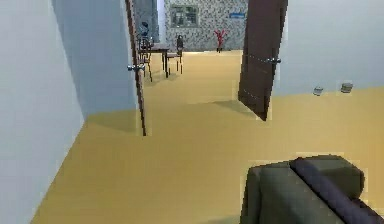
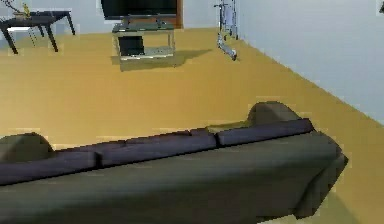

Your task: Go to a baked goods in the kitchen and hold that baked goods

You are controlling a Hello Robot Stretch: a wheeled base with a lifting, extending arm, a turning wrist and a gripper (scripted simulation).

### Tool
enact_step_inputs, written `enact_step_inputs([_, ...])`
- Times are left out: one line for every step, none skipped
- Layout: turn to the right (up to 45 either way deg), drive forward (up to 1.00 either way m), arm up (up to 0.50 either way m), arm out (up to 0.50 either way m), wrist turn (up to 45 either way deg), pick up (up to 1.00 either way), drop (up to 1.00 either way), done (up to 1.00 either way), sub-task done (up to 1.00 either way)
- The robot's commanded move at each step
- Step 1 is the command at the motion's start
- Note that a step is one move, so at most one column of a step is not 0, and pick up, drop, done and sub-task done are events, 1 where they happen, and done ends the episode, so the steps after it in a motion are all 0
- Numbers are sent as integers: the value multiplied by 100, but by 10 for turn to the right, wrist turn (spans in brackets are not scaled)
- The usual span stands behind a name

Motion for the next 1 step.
enact_step_inputs([0,100,0,0,0,0,0,0,0])
